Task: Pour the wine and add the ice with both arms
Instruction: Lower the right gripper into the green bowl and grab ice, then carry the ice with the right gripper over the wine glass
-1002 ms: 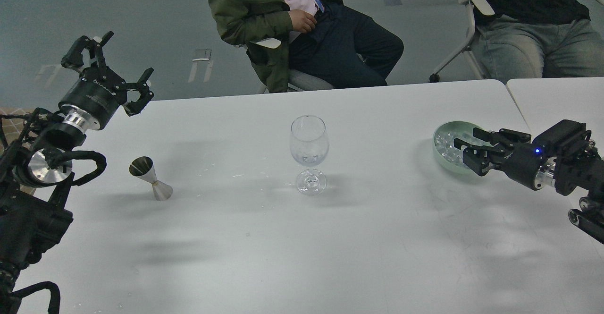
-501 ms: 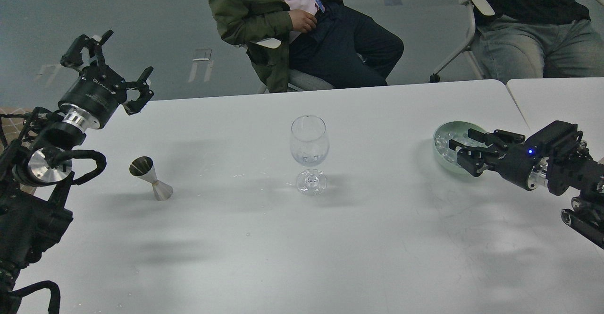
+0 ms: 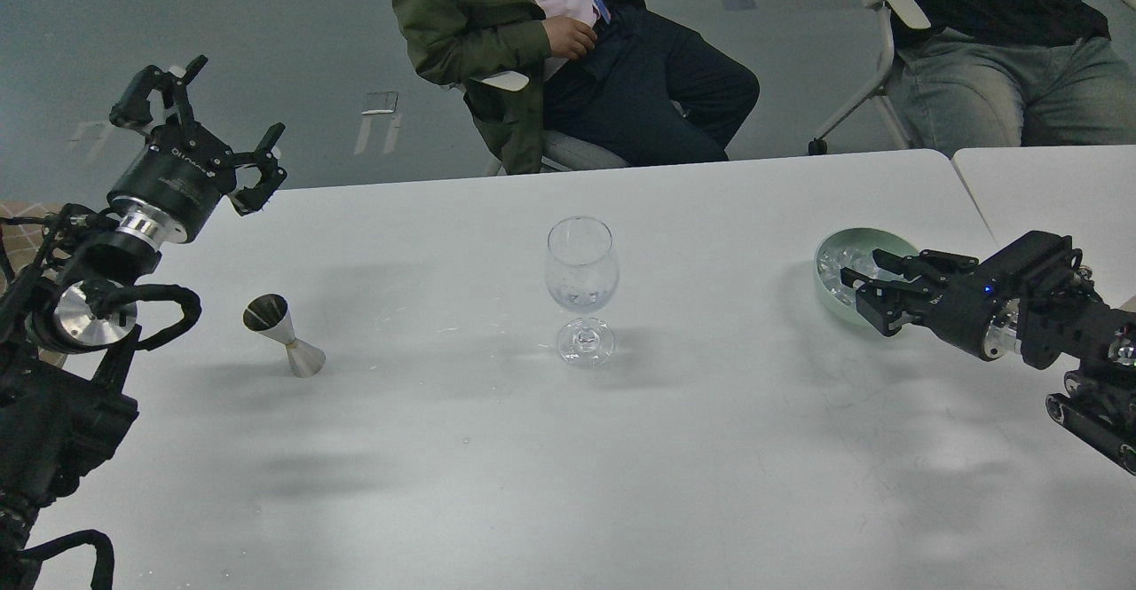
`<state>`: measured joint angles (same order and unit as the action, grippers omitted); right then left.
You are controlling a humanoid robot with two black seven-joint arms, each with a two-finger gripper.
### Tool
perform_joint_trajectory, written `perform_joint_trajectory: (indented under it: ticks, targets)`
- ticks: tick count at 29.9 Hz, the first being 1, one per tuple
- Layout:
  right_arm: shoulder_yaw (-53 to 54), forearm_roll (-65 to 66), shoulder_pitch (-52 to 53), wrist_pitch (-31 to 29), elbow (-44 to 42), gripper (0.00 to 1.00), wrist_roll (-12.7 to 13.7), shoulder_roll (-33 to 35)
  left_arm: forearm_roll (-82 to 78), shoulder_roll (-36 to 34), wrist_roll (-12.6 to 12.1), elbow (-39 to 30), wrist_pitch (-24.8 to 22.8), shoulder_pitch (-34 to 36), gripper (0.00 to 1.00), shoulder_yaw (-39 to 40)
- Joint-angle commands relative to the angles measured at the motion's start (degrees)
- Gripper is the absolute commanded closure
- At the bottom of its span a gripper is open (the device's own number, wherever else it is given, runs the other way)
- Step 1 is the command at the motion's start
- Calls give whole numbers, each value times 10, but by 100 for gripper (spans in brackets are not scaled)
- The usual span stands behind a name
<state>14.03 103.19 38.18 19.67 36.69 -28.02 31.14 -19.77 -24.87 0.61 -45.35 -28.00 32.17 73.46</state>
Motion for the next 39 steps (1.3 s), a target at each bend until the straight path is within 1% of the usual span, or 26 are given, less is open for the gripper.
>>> perform_joint_trajectory:
  ticks: [1, 3, 4, 7, 12, 15, 17, 18, 20, 21, 26, 31, 35, 39]
  targets:
    - [-3, 0, 1, -1, -1, 76, 0, 0, 0, 0, 0, 0, 0, 1, 1, 0]
    - [-3, 0, 1, -1, -1, 79, 0, 0, 0, 0, 0, 0, 0, 1, 1, 0]
    - [-3, 0, 1, 0, -1, 86, 0, 0, 0, 0, 0, 0, 0, 1, 1, 0]
    - [-3, 0, 1, -1, -1, 100, 0, 0, 0, 0, 0, 0, 0, 1, 1, 0]
    - [-1, -2, 10, 0, 8, 100, 0, 1, 0, 0, 0, -1, 0, 1, 1, 0]
    - [-2, -3, 33, 1, 28, 100, 0, 15, 0, 1, 0, -1, 0, 1, 1, 0]
    - [0, -5, 48, 1, 59, 100, 0, 51, 0, 1, 0, -1, 0, 1, 1, 0]
    - [-1, -6, 62, -2, 89, 100, 0, 73, 0, 0, 0, -1, 0, 2, 1, 0]
    - [-1, -8, 75, -5, 121, 100, 0, 93, 0, 0, 0, -1, 0, 2, 1, 0]
    - [-1, -8, 87, -7, 150, 100, 0, 111, 0, 1, 0, -1, 0, 2, 1, 0]
    - [-2, -4, 133, -16, 260, 100, 0, 151, -1, 6, 0, -1, 0, 1, 1, 0]
    - [-3, -2, 179, -50, 313, 100, 0, 144, -1, 7, 0, -1, 0, 2, 1, -1]
    - [-9, 14, 216, -83, 331, 100, 0, 99, 0, 7, 0, -1, 0, 2, 1, 0]
    - [-30, 28, 242, -98, 331, 100, 0, 47, 0, 7, 1, -1, 0, 3, 1, 0]
